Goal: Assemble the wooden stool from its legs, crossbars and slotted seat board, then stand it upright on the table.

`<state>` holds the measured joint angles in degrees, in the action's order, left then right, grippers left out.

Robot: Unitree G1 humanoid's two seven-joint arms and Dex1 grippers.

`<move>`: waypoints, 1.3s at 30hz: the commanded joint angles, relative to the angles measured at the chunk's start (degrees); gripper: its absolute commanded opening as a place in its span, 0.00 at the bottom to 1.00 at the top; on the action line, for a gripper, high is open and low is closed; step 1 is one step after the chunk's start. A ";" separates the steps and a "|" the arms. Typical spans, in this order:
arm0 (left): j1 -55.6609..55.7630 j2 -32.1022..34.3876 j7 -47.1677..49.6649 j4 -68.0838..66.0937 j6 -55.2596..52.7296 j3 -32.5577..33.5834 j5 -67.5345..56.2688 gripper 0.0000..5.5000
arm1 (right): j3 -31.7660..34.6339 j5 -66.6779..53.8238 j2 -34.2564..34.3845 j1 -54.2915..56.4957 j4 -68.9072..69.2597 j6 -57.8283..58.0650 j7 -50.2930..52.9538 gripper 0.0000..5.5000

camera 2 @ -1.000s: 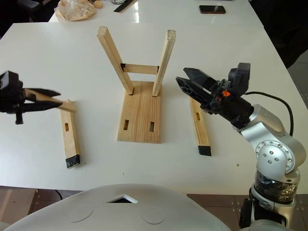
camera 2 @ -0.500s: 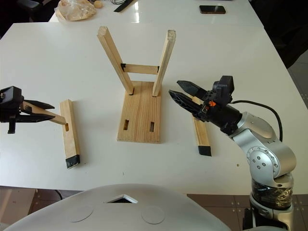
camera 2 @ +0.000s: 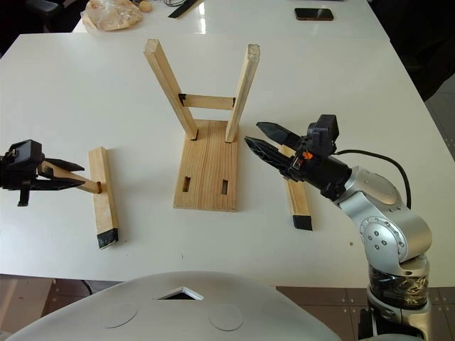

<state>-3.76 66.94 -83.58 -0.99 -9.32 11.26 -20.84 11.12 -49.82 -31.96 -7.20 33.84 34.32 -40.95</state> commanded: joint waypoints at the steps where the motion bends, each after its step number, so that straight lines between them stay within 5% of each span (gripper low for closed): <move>1: 0.93 -0.22 0.65 0.73 -0.55 -0.08 0.10 0.24 | -1.09 1.59 -0.62 -0.47 0.29 -0.76 -0.38 0.42; 26: -0.67 -1.03 2.25 4.16 1.64 -4.46 4.65 0.24 | -2.63 4.43 -1.82 -0.29 -0.25 -1.53 -2.21 0.42; 39: -1.42 -10.16 9.46 8.47 -6.45 -8.82 -0.73 0.24 | -4.26 6.55 -4.38 1.97 -3.29 -1.81 -6.49 0.42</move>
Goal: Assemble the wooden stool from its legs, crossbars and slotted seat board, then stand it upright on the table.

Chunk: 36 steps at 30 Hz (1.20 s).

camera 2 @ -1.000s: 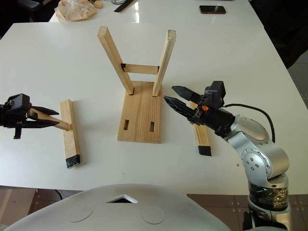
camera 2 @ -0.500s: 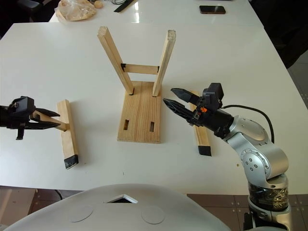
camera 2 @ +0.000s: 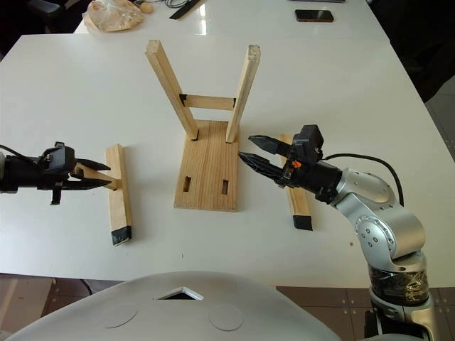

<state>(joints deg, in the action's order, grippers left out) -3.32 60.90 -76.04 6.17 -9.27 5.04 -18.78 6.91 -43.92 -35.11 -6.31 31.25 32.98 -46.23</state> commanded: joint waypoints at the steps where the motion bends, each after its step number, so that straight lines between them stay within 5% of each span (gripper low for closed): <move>1: -1.65 -4.29 2.40 1.74 -6.94 -3.00 -2.71 0.24 | -0.31 0.88 -1.34 1.20 -0.84 -0.54 -1.44 0.42; 9: 3.31 -3.63 1.63 0.36 -7.23 -6.18 -1.17 0.24 | -1.60 2.62 -0.39 0.66 -1.24 -1.95 -1.11 0.42; 17: 2.76 -11.93 7.62 -0.39 -9.12 -8.36 -3.59 0.24 | -3.36 4.08 0.15 1.25 -2.99 -3.08 -1.66 0.42; 36: 4.49 -17.04 11.91 -3.09 -8.97 -13.77 -1.95 0.24 | -5.86 6.36 1.82 3.48 -6.07 -4.26 -1.84 0.42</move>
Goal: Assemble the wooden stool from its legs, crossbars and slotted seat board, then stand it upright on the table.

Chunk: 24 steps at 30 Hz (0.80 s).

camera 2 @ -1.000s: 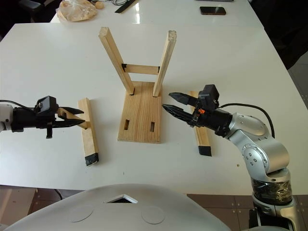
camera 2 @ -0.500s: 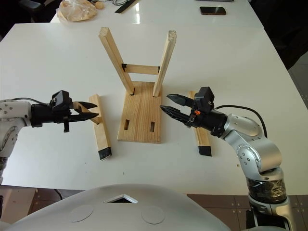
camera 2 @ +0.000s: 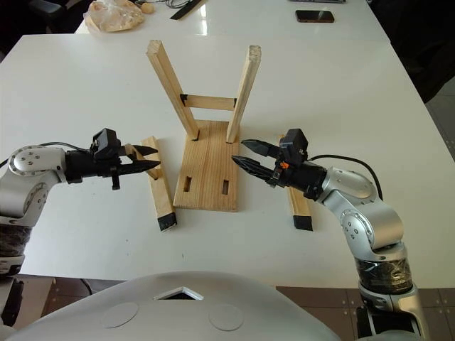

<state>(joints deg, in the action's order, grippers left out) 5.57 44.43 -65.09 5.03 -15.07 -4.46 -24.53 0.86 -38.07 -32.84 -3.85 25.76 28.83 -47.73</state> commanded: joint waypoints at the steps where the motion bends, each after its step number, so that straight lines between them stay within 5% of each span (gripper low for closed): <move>1: -4.57 -0.22 1.08 -0.95 -3.68 -3.92 3.28 0.24 | 0.30 0.43 -0.59 1.06 -0.62 -0.02 -0.42 0.42; 8: -3.21 7.01 -2.46 -1.00 -1.20 -1.70 4.75 0.24 | 0.98 0.46 -0.34 0.49 -0.63 -0.21 0.18 0.42; 15: 0.01 4.73 1.34 -2.65 -2.33 -1.68 4.86 0.24 | 0.72 0.89 0.39 1.76 -1.49 -0.58 0.54 0.42; 24: 2.06 10.65 -2.97 0.02 -3.23 1.31 4.86 0.24 | 0.53 1.37 1.06 1.28 -1.56 -0.99 0.70 0.42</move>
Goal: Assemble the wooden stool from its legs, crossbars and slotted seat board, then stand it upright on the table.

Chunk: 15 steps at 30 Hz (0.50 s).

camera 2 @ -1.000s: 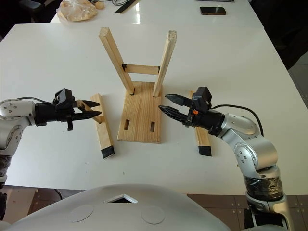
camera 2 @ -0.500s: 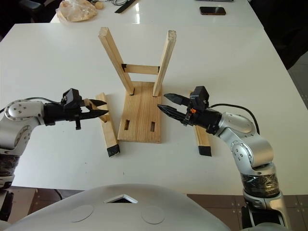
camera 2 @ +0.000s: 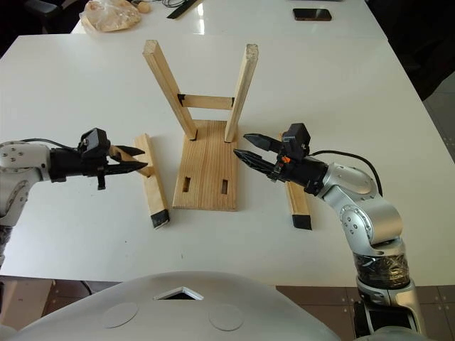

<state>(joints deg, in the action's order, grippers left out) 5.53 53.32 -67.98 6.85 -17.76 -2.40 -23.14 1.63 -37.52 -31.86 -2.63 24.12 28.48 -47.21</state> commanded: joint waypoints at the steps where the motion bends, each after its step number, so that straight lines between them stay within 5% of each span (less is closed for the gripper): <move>1: 2.71 2.46 -0.71 -1.75 -0.77 -0.54 3.56 0.24 | -0.25 0.87 0.09 0.00 0.12 -0.64 0.15 0.42; 7: 2.90 6.39 -6.15 -0.59 -1.70 0.44 2.86 0.24 | 0.22 0.34 -0.28 0.27 0.22 -0.18 -0.01 0.42; 15: 3.48 3.15 -6.31 -2.29 -2.59 -4.18 5.46 0.24 | 0.35 0.17 -0.13 0.61 0.40 0.08 0.45 0.42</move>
<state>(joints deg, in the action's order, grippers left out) 10.38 57.38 -73.94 4.87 -19.62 -4.56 -18.64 1.80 -37.45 -31.76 -2.33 24.06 28.13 -46.99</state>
